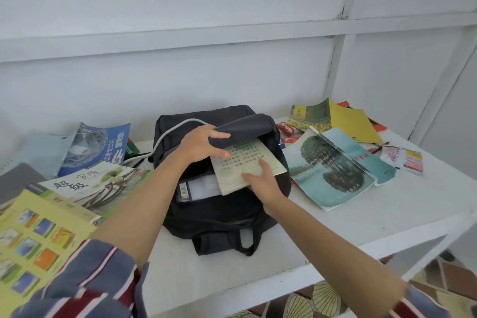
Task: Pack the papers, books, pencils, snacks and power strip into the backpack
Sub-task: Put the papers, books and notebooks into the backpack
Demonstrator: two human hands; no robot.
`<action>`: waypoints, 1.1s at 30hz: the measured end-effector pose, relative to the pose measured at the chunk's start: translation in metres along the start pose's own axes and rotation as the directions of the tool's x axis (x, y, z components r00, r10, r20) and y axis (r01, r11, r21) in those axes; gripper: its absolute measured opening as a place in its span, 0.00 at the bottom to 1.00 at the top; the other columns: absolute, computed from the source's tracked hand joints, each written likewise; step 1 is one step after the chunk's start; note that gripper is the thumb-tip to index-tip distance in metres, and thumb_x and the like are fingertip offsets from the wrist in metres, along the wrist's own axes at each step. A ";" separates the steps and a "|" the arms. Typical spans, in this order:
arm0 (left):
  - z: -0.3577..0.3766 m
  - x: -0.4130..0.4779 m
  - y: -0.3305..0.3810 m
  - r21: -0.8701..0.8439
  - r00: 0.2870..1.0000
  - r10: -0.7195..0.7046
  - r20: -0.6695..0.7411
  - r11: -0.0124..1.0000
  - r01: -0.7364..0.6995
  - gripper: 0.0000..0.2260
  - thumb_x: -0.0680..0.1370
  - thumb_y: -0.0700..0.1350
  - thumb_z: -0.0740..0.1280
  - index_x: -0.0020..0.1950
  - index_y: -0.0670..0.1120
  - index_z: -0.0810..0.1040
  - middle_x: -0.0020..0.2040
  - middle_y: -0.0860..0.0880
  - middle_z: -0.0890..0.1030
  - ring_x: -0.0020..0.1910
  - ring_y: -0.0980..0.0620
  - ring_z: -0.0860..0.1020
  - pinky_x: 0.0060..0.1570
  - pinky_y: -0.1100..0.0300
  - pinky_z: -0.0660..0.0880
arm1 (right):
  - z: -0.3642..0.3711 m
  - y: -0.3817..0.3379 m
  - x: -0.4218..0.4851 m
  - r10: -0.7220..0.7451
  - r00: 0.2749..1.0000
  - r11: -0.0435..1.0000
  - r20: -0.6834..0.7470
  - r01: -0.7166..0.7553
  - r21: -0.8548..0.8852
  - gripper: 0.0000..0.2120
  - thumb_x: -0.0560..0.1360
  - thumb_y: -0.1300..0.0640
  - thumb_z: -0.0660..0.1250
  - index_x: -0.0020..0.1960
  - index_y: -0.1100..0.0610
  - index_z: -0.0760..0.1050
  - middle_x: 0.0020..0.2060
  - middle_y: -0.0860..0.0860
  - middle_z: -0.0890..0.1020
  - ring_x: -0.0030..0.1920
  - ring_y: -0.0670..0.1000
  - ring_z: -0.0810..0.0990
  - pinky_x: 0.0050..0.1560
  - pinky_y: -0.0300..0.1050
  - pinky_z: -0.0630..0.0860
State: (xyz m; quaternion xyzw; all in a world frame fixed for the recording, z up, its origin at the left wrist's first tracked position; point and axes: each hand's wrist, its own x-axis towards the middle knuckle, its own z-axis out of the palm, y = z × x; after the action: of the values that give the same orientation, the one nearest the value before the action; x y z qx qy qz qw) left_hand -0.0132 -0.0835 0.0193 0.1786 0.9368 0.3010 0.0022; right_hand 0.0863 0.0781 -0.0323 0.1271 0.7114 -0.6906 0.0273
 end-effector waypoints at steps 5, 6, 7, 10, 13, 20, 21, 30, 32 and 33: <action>-0.005 0.002 0.000 0.002 1.000 0.011 -0.002 1.000 -0.011 0.24 0.65 0.53 0.77 0.60 0.61 0.77 0.67 0.52 0.71 0.67 0.50 0.67 0.67 0.46 0.64 | -0.026 -0.038 0.002 0.290 0.865 0.908 0.410 -0.114 -0.402 0.48 0.73 0.62 0.69 0.75 0.46 0.35 0.43 0.60 0.79 0.35 0.53 0.81 0.39 0.41 0.80; -0.006 0.002 0.000 0.003 1.000 0.015 -0.003 1.000 -0.015 0.24 0.65 0.53 0.77 0.60 0.60 0.77 0.67 0.52 0.71 0.67 0.50 0.67 0.67 0.46 0.64 | -0.035 -0.045 0.003 0.292 0.866 0.877 0.405 -0.075 -0.474 0.45 0.73 0.62 0.69 0.76 0.47 0.40 0.40 0.59 0.80 0.32 0.52 0.81 0.37 0.40 0.80; -0.006 0.002 0.000 0.001 1.000 0.018 -0.004 1.000 -0.018 0.24 0.65 0.53 0.77 0.60 0.60 0.77 0.66 0.52 0.72 0.66 0.50 0.68 0.67 0.47 0.64 | -0.041 -0.050 0.005 0.248 0.892 0.825 0.377 0.009 -0.565 0.41 0.73 0.62 0.70 0.76 0.49 0.48 0.37 0.56 0.80 0.29 0.50 0.80 0.34 0.39 0.79; -0.007 0.001 0.001 -0.016 1.000 0.026 -0.007 1.000 -0.026 0.24 0.65 0.52 0.77 0.60 0.58 0.78 0.65 0.52 0.72 0.65 0.50 0.68 0.66 0.48 0.65 | -0.047 -0.051 0.012 -0.110 0.933 0.510 0.341 0.348 -0.787 0.31 0.70 0.58 0.73 0.70 0.49 0.68 0.40 0.48 0.75 0.37 0.46 0.76 0.39 0.36 0.73; -0.009 0.000 0.002 -0.031 0.999 0.033 -0.010 0.999 -0.033 0.24 0.65 0.52 0.77 0.60 0.57 0.78 0.63 0.54 0.73 0.64 0.51 0.70 0.65 0.50 0.66 | -0.038 -0.030 0.019 -0.173 0.872 0.292 0.458 0.490 -0.821 0.26 0.70 0.53 0.72 0.67 0.45 0.71 0.63 0.49 0.70 0.63 0.50 0.69 0.62 0.45 0.68; -0.011 -0.001 0.002 -0.037 0.999 0.049 -0.007 0.998 -0.049 0.22 0.66 0.50 0.77 0.60 0.56 0.79 0.62 0.55 0.74 0.63 0.53 0.70 0.65 0.52 0.66 | -0.038 -0.012 0.049 -0.218 0.886 0.275 0.410 0.458 -0.845 0.20 0.76 0.57 0.65 0.66 0.44 0.72 0.71 0.46 0.66 0.71 0.49 0.63 0.67 0.44 0.63; -0.011 -0.001 0.002 -0.045 0.999 0.049 -0.008 0.998 -0.049 0.22 0.66 0.50 0.77 0.59 0.56 0.79 0.61 0.55 0.74 0.62 0.53 0.70 0.64 0.52 0.66 | -0.037 -0.014 0.054 -0.217 0.888 0.294 0.404 0.454 -0.841 0.20 0.76 0.58 0.65 0.66 0.44 0.72 0.71 0.46 0.66 0.70 0.49 0.63 0.67 0.44 0.63; -0.013 0.001 0.000 -0.079 0.998 0.059 0.007 0.995 -0.058 0.22 0.65 0.49 0.78 0.58 0.55 0.80 0.57 0.56 0.76 0.59 0.53 0.73 0.62 0.53 0.68 | -0.026 -0.021 0.081 -0.190 0.893 0.343 0.408 0.450 -0.825 0.19 0.76 0.55 0.66 0.66 0.45 0.72 0.71 0.48 0.66 0.70 0.50 0.64 0.69 0.48 0.63; -0.014 0.002 0.000 -0.080 0.998 0.058 0.010 0.995 -0.057 0.22 0.65 0.48 0.78 0.58 0.55 0.80 0.57 0.56 0.76 0.58 0.53 0.73 0.62 0.52 0.68 | -0.027 -0.020 0.083 -0.196 0.892 0.346 0.408 0.452 -0.822 0.19 0.76 0.55 0.66 0.66 0.46 0.72 0.72 0.48 0.66 0.71 0.51 0.64 0.70 0.49 0.63; -0.014 0.002 -0.001 -0.083 0.998 0.058 0.013 0.995 -0.057 0.22 0.65 0.48 0.78 0.58 0.55 0.80 0.57 0.56 0.76 0.58 0.53 0.73 0.62 0.52 0.68 | -0.026 -0.019 0.084 -0.201 0.892 0.349 0.404 0.451 -0.821 0.19 0.76 0.55 0.66 0.66 0.46 0.72 0.72 0.48 0.66 0.71 0.51 0.64 0.70 0.49 0.63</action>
State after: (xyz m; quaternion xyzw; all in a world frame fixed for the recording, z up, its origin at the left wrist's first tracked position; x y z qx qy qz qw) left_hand -0.0165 -0.0913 0.0306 0.2073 0.9181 0.3378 0.0079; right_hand 0.0046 0.1159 -0.0305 -0.1347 0.9695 -0.2020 0.0347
